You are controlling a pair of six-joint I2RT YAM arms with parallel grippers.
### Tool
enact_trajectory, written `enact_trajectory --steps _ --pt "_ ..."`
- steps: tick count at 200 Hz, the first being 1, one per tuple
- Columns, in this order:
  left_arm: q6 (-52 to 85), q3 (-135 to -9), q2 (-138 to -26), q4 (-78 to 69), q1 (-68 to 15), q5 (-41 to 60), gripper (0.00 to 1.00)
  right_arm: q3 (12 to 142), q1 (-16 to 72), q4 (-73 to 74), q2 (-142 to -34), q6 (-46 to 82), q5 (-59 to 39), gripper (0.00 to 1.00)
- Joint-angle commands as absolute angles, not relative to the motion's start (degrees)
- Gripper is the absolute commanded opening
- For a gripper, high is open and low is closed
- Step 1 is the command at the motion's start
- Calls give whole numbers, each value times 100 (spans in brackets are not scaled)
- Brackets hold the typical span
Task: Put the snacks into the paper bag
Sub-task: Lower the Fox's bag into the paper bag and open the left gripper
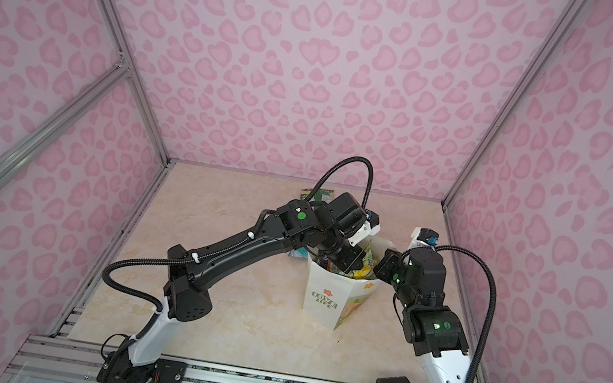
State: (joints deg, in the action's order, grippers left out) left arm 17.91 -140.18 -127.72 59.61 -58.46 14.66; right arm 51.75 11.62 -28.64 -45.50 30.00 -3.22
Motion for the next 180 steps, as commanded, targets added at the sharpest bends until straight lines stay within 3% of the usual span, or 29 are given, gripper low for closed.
enact_trajectory --steps 1,88,114,129,157,163,171,180 --pt "1656 -14063 -12912 6151 -5728 1515 3 5134 1162 -2821 -4535 2982 -299 0" --pt "1386 -13942 -13451 6574 -5537 1564 5 5160 1168 -2797 -4579 2953 -312 0" --pt "1487 -13885 -13484 6549 -5463 1441 10 5151 1168 -2786 -4596 2956 -317 0" --pt "1524 -13900 -13395 6486 -5432 1576 21 5154 1161 -2792 -4588 2952 -310 0" --pt "1555 -13895 -13038 6177 -5432 2009 59 5157 1167 -2795 -4588 2945 -290 0" --pt "1575 -13895 -12950 6112 -5432 2090 71 5154 1168 -2795 -4590 2946 -291 0" --pt "1597 -13904 -12838 6023 -5432 2186 99 5149 1164 -2787 -4593 2954 -302 0" --pt "1639 -13913 -12709 5929 -5432 2299 97 5135 1161 -2786 -4588 2961 -303 0"
